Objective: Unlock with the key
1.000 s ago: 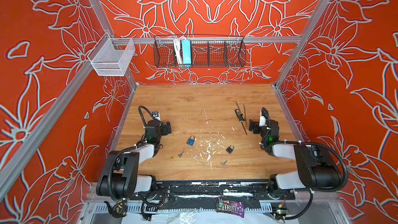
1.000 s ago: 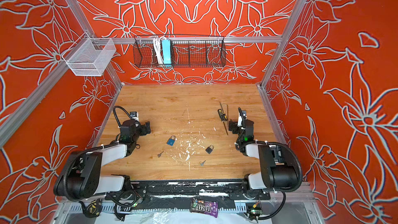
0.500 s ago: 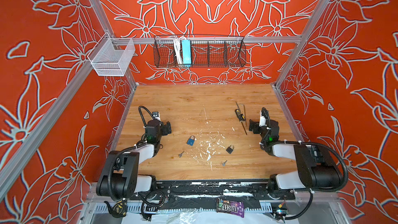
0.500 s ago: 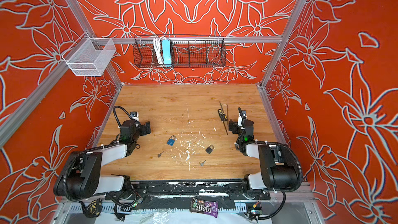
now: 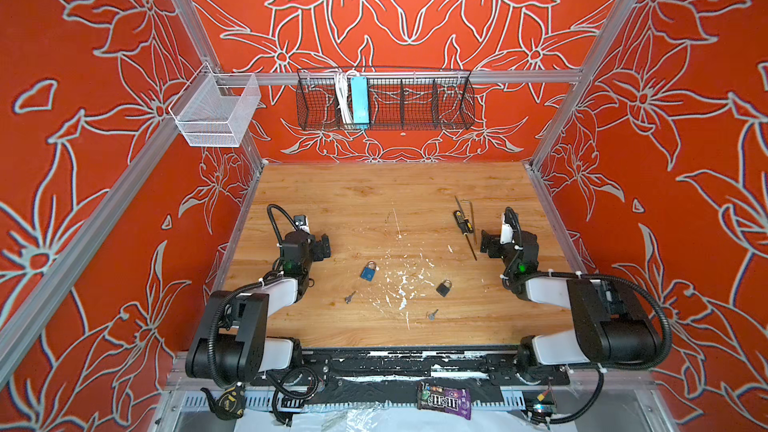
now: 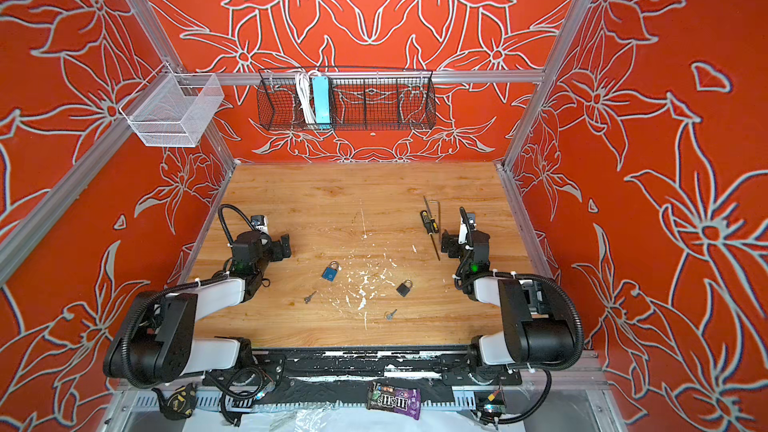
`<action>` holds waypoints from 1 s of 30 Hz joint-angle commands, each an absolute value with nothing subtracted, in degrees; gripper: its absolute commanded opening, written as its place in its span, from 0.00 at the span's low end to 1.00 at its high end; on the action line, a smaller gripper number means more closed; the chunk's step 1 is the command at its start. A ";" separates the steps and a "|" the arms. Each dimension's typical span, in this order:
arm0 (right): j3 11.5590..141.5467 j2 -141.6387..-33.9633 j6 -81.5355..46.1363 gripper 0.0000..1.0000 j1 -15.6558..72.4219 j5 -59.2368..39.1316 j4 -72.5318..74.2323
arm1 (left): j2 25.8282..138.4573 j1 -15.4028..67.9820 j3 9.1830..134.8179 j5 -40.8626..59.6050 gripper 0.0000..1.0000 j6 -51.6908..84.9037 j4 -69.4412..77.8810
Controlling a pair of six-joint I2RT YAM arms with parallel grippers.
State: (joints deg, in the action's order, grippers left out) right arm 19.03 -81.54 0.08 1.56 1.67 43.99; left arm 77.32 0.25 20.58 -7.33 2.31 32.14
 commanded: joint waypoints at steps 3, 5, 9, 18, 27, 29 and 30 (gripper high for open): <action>19.03 -80.95 1.29 0.98 1.61 1.64 44.38 | 77.50 0.00 21.80 -6.68 0.97 1.32 32.00; 19.03 -80.94 1.24 0.98 1.57 1.59 44.38 | 77.47 0.00 21.80 -6.68 0.97 1.32 32.02; 19.00 -80.95 1.25 0.98 1.56 1.63 44.34 | 77.47 0.00 21.80 -6.68 0.97 1.32 32.06; 18.81 -80.73 1.23 0.98 1.58 1.65 44.56 | 76.93 0.00 22.41 -6.64 0.97 1.32 30.63; 20.94 -73.63 -0.02 0.98 1.60 3.51 34.54 | 70.13 0.00 22.37 -4.99 0.97 0.97 25.34; 21.87 -71.83 -1.00 0.98 1.58 4.64 31.21 | 67.58 0.00 22.66 -4.48 0.97 1.46 22.45; 22.43 -70.90 -1.64 0.98 1.63 5.13 29.36 | 66.16 0.00 22.68 -4.56 0.97 2.15 20.93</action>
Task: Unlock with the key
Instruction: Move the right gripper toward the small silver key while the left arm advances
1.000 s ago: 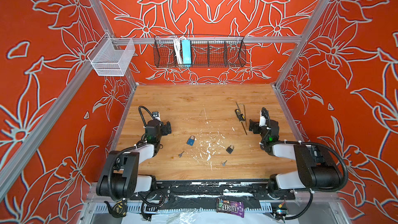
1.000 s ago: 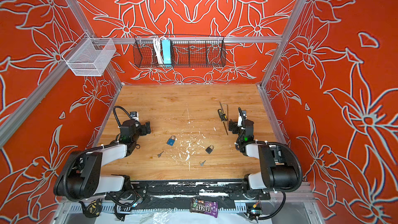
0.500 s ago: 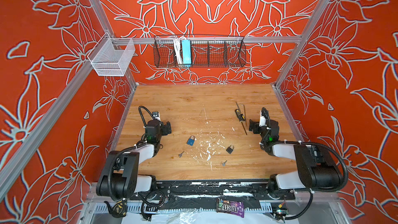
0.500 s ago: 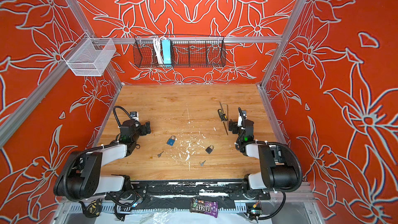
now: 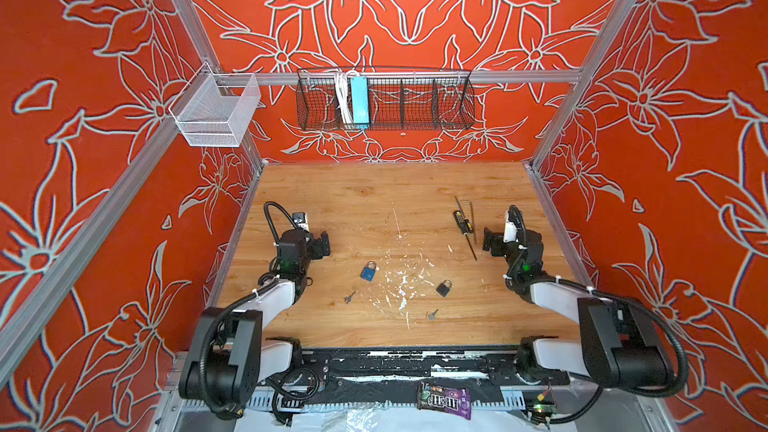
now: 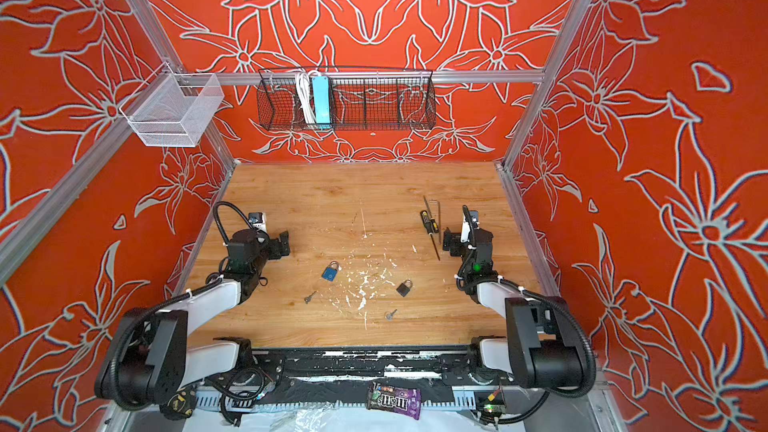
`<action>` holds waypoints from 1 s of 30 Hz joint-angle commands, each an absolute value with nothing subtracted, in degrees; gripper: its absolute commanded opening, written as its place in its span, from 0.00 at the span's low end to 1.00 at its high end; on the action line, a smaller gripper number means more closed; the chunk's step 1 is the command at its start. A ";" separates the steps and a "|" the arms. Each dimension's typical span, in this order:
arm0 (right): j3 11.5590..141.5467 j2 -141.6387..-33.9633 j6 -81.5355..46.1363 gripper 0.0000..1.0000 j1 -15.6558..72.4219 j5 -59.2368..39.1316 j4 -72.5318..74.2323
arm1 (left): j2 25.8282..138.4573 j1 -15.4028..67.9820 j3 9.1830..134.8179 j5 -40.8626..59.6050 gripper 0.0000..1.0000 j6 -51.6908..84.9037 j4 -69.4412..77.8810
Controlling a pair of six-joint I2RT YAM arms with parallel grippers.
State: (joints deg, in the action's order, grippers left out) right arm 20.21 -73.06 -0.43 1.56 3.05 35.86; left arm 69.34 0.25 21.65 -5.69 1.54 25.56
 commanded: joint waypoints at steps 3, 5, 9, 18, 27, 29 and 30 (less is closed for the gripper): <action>25.96 -68.47 -5.87 0.98 1.48 7.11 20.21 | 61.83 0.00 23.10 -7.16 0.97 6.26 16.03; 28.64 -67.97 -8.56 0.97 1.48 6.19 15.01 | 58.48 0.00 24.47 -7.83 0.97 8.54 11.54; 32.87 -67.16 -11.08 0.97 1.49 3.93 7.58 | 51.47 0.00 26.18 -7.82 0.98 14.18 5.88; 33.91 -60.73 -27.97 0.98 1.41 5.90 -3.01 | 45.13 0.00 30.32 -3.35 0.97 27.81 -4.00; 33.54 -57.32 -31.98 0.97 1.50 -5.36 -11.47 | 43.33 -0.03 31.45 2.24 0.97 34.11 -9.75; 33.32 -57.22 -33.02 0.97 1.66 -8.35 -12.77 | 43.46 0.00 31.48 2.59 0.97 36.79 -11.83; 33.49 -57.21 -33.13 0.97 1.99 -9.27 -13.46 | 43.51 -0.01 31.32 3.60 0.97 37.69 -12.17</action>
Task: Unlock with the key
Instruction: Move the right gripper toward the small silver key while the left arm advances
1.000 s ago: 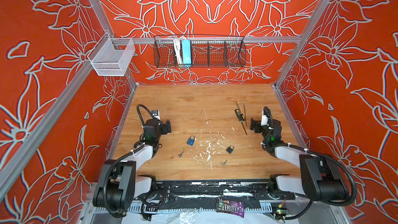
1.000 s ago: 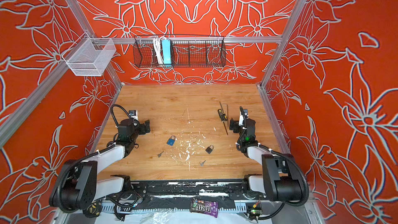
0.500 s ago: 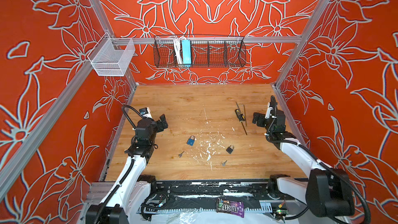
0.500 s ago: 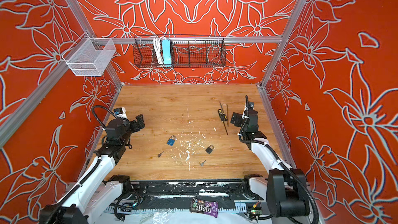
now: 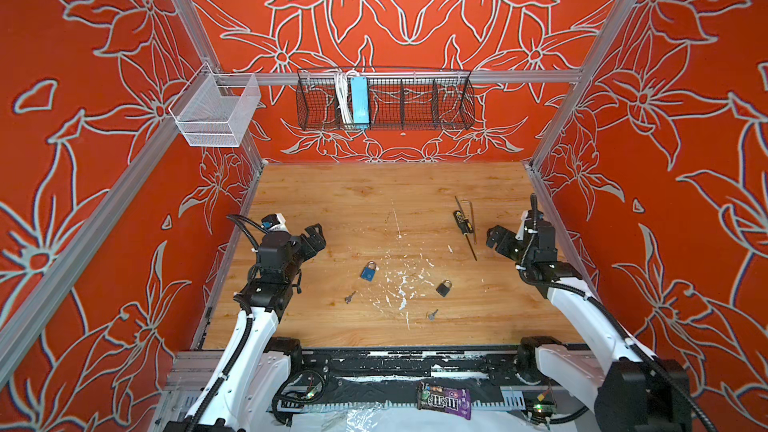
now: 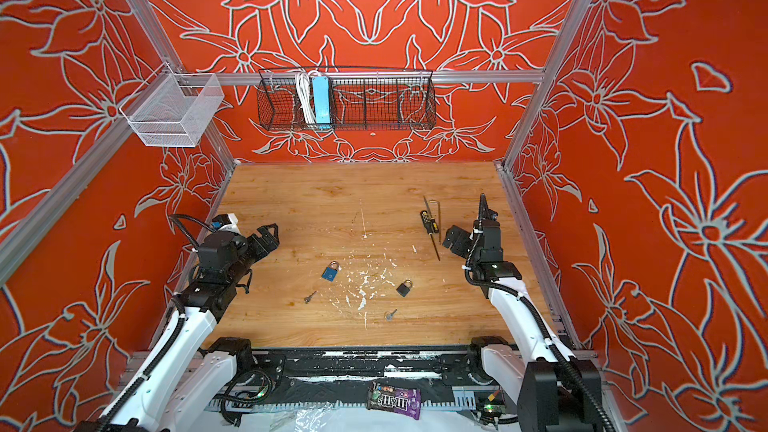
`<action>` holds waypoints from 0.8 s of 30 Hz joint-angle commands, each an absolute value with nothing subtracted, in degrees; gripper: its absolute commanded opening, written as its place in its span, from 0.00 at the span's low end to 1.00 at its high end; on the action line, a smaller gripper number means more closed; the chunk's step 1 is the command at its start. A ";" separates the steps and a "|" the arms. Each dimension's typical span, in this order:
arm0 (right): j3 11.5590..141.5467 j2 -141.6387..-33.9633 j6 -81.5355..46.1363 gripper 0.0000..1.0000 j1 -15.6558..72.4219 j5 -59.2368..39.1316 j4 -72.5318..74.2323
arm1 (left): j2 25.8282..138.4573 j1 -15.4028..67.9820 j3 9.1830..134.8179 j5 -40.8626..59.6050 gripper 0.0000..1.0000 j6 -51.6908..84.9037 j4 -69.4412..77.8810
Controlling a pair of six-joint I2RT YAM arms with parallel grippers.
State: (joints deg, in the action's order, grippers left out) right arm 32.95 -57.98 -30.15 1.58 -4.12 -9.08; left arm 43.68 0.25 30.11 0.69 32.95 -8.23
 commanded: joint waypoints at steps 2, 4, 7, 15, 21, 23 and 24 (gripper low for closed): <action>34.37 -57.08 -33.19 0.98 2.91 -10.52 -16.49 | 43.69 0.00 31.47 6.38 0.97 39.02 -13.15; 35.29 -56.88 -32.50 0.97 3.79 -11.02 -19.58 | 43.52 0.29 31.57 8.82 0.97 39.26 -13.96; 36.59 -55.87 -31.86 0.97 5.73 -11.25 -23.98 | 42.67 2.26 32.99 7.99 0.97 39.86 -18.64; 39.27 -54.93 -32.53 0.96 16.56 -8.70 -34.29 | 40.61 16.78 33.50 2.89 0.97 41.00 -23.06; 38.90 -55.19 -36.21 0.92 23.52 -8.62 -38.08 | 41.56 25.84 33.19 0.41 0.97 44.19 -23.69; 38.59 -55.58 -38.45 0.89 26.28 -9.13 -38.14 | 42.23 28.68 33.12 0.10 0.97 45.22 -23.25; 38.50 -55.99 -39.44 0.88 28.06 -9.03 -38.10 | 42.67 30.03 33.14 -0.27 0.97 45.81 -23.21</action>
